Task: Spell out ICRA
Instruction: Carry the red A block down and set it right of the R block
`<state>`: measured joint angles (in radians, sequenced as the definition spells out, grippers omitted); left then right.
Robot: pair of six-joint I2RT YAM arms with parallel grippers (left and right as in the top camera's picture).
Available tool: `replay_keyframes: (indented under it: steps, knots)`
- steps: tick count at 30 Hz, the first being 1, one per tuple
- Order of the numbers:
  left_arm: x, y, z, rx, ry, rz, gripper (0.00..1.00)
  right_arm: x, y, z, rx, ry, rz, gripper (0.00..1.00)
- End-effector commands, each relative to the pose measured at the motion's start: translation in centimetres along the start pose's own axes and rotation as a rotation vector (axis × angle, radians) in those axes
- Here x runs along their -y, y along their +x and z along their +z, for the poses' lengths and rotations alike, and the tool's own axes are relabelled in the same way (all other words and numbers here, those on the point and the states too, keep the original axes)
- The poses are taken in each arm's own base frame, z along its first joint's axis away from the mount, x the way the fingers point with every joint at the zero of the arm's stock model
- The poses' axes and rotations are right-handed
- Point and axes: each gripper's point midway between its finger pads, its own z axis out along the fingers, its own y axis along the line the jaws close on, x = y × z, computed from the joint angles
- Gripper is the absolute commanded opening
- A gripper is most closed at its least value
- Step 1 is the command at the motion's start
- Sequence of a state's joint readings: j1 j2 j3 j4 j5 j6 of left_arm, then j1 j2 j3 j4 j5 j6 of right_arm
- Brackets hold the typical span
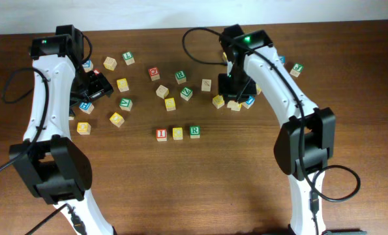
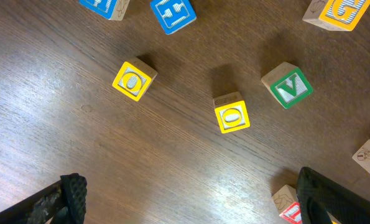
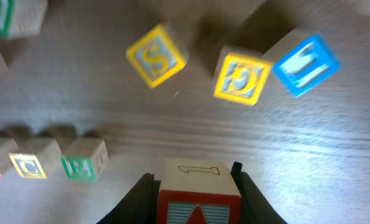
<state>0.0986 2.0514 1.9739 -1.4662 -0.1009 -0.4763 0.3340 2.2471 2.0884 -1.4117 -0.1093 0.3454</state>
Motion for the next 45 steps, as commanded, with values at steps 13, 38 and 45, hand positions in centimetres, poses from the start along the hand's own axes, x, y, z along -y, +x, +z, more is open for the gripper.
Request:
replay_keyframes:
  steps: [13,38,45]
  knots:
    - [-0.1,-0.1,-0.4,0.007,0.011,-0.008,0.99,-1.5,5.2,7.7,-0.141,0.035,-0.06,0.26]
    - [-0.1,-0.1,-0.4,0.007,0.011,-0.008,0.99,-3.3,4.3,8.4,-0.082,0.017,-0.091,0.27]
    - [-0.1,-0.1,-0.4,0.007,0.011,-0.008,0.99,-3.1,3.1,8.5,-0.029,0.041,-0.097,0.34]
